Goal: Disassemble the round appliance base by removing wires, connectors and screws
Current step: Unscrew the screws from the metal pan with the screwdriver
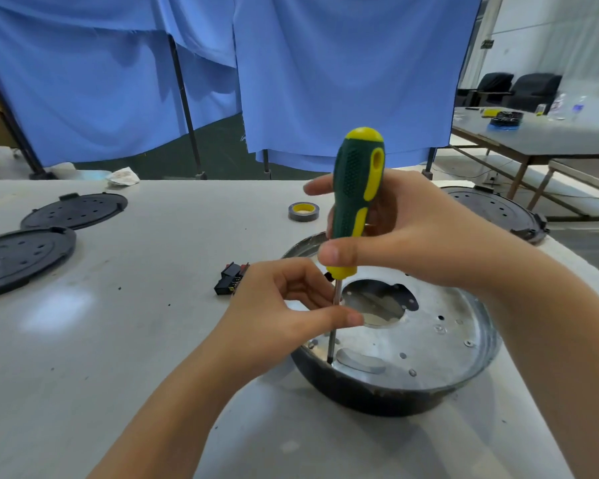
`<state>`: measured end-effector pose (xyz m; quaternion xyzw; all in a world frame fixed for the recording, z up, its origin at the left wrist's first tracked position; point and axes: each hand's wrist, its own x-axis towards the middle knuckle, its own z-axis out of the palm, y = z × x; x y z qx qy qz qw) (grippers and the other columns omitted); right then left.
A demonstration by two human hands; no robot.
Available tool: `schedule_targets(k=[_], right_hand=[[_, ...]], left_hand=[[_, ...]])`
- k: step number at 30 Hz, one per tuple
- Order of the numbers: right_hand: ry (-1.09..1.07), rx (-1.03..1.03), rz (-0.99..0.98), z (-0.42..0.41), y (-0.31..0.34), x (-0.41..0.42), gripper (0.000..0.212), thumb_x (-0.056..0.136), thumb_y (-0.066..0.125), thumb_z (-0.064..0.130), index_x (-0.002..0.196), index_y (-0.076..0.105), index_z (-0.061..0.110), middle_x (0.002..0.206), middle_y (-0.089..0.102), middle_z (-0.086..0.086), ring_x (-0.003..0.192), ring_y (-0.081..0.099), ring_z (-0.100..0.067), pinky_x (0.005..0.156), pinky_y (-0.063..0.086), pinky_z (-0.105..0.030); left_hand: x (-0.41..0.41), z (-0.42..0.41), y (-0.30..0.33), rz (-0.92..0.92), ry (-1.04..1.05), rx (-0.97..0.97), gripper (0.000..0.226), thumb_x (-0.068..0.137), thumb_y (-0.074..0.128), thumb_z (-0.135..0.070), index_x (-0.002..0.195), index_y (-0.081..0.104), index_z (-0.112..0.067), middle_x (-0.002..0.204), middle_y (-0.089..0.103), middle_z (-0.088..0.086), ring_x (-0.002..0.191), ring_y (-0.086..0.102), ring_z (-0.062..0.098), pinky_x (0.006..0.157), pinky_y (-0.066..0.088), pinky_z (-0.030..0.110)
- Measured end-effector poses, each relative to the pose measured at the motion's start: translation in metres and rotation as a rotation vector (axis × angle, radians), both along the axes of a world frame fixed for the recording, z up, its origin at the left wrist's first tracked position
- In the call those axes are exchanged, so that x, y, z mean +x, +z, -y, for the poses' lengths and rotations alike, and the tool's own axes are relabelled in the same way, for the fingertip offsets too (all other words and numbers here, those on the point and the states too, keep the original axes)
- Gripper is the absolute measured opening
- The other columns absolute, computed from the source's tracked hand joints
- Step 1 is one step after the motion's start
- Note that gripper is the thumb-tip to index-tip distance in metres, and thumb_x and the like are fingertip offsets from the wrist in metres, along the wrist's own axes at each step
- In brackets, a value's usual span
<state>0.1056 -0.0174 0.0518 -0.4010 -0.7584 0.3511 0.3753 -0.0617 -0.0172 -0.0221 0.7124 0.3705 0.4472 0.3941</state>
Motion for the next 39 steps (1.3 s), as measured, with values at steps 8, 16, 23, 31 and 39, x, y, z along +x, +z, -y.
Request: schedule_targets(k=[8,16,23,31,39], right_hand=[[0.075,-0.109,-0.038,0.002,0.003,0.008,0.078,0.066,0.077,0.012,0.137,0.044,0.02,0.084,0.075,0.0,0.08,0.071,-0.01,0.073,0.055,-0.02],[-0.03,-0.006,-0.024,-0.001,0.001,0.004,0.058,0.059,0.081,0.03,0.113,0.062,0.018,0.093,0.073,0.008,0.086,0.07,-0.021,0.082,0.057,-0.032],[0.181,-0.128,-0.188,0.0,-0.001,0.007,0.063,0.071,0.068,0.007,0.129,0.046,0.015,0.112,0.071,-0.013,0.099,0.07,-0.024,0.081,0.057,-0.034],[0.003,-0.002,0.021,-0.004,-0.003,0.004,0.05,0.071,0.082,0.018,0.115,0.06,0.023,0.099,0.067,-0.011,0.084,0.068,-0.018,0.083,0.057,-0.035],[-0.007,0.047,-0.037,-0.002,-0.002,0.001,0.052,0.063,0.082,0.025,0.111,0.062,0.017,0.091,0.072,-0.002,0.088,0.067,-0.028,0.08,0.057,-0.035]], left_hand=[[-0.009,0.001,0.001,0.009,-0.233,-0.13,0.018,0.076,0.072,-0.016,0.091,0.076,-0.027,0.084,0.077,0.0,0.08,0.074,0.021,0.08,0.057,0.029],[0.001,-0.003,-0.004,0.033,-0.018,-0.002,0.025,0.049,0.084,-0.037,0.069,0.07,-0.03,0.066,0.071,-0.007,0.062,0.067,0.007,0.064,0.052,0.017],[-0.009,-0.001,0.002,0.013,-0.219,-0.112,0.018,0.078,0.071,-0.018,0.095,0.074,-0.025,0.089,0.077,-0.003,0.084,0.073,0.017,0.08,0.055,0.022],[-0.005,0.0,0.002,0.046,-0.043,-0.029,0.025,0.051,0.088,-0.028,0.07,0.073,-0.024,0.067,0.073,-0.004,0.064,0.071,0.012,0.064,0.052,0.015],[0.001,0.0,-0.001,0.023,0.036,0.015,0.046,0.042,0.084,-0.048,0.077,0.069,-0.023,0.063,0.068,-0.01,0.061,0.066,0.008,0.063,0.053,0.016]])
